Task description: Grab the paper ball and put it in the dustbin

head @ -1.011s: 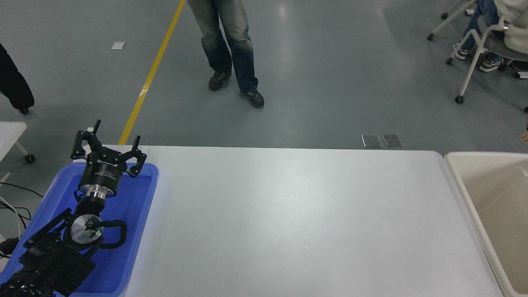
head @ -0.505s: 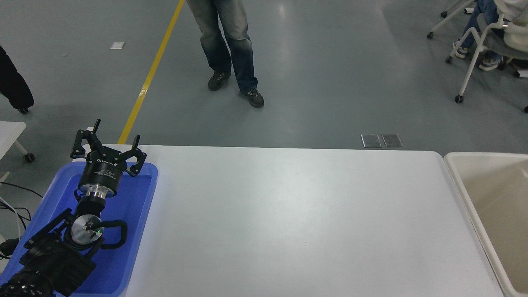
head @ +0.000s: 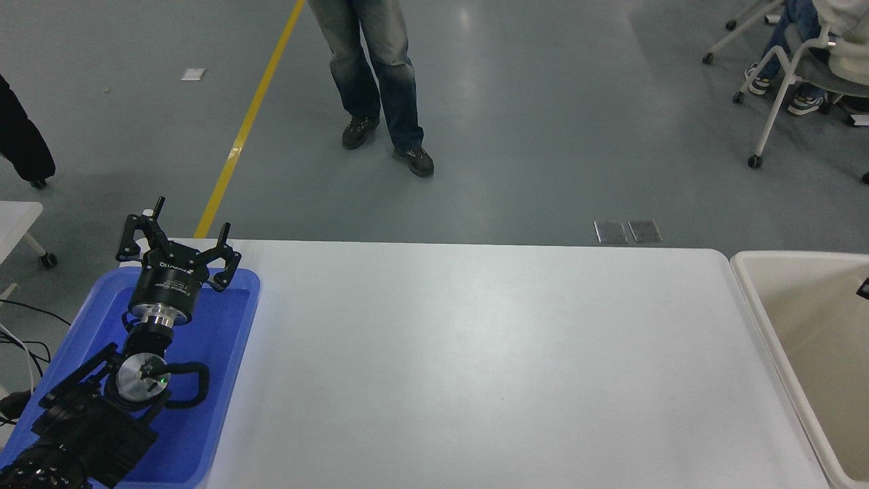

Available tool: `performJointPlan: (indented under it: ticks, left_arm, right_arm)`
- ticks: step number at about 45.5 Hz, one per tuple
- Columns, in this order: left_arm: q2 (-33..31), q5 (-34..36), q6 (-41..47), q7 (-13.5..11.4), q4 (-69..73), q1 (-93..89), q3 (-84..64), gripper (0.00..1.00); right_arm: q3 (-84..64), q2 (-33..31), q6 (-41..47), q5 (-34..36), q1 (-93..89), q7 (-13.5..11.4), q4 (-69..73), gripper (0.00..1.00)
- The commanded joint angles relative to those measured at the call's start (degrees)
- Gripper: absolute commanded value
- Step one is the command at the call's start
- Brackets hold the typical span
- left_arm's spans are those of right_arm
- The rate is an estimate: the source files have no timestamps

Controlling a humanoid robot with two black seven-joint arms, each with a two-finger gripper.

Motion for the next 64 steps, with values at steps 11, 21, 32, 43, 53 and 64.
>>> performJointPlan:
  ticks: [11,21,32,43,53,64]
  left_arm:
    - [0.0,0.0,0.1,0.0,0.0,0.0,0.0,1.0]
    - [0.0,0.0,0.0,0.0,0.0,0.0,0.0,1.0]
    - [0.0,-0.1,0.1,0.0,0.0,0.0,0.0,1.0]
    - [0.0,-0.1,0.1,0.0,0.0,0.0,0.0,1.0]
    - [0.0,-0.1,0.1,0.0,0.0,0.0,0.1,1.0]
    - [0.0,0.0,0.1,0.0,0.0,0.0,0.0,1.0]
  right_arm:
    - [1.5,4.1,-2.4,3.8,-6.8,0.0,-3.7,0.0]
    - [2.3,4.3,-2.5,4.5,-6.8,0.1,-3.7,0.33]
    - [2.5,4.0,-4.4,4.5,-6.9,0.1,-4.0,1.0]
    - [2.5,3.8,-4.1,4.5,-6.4,0.1,-3.3,1.0]
    - [3.7,3.6,-3.4,4.5,-2.8,0.6,-2.4,1.0]
    - [31.6,2.6,-3.6,4.5,5.7,0.8,6.7,1.0]
